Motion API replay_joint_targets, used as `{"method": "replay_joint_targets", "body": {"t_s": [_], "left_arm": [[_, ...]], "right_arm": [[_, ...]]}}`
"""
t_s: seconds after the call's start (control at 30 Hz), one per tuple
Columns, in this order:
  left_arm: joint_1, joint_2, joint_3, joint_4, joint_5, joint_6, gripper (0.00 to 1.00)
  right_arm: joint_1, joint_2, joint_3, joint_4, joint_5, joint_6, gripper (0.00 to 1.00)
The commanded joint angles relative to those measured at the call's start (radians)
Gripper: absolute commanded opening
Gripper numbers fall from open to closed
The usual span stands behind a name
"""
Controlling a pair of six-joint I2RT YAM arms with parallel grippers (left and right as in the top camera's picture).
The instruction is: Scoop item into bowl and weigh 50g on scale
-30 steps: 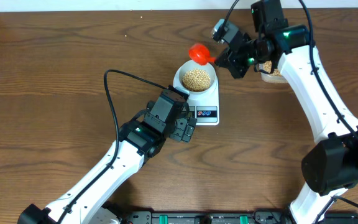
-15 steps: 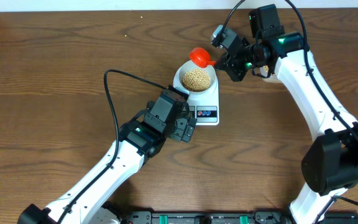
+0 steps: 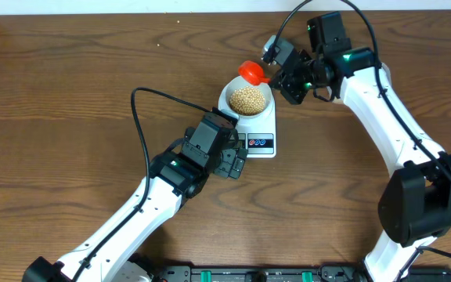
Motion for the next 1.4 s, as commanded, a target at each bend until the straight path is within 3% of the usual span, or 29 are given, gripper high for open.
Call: {"method": "replay_joint_targets", "body": {"t_s": [0.0,1.37], "left_arm": [[0.005,0.003,-0.010,0.000,-0.009,-0.001,0.98],[0.005,0.003,-0.010,0.000,-0.009,-0.001,0.98]], "right_arm": [[0.016,0.026,-0.008,0.003,0.005,0.000,0.01],[0.035,0.079,-0.009,-0.060,0.057,-0.006,0.01]]}}
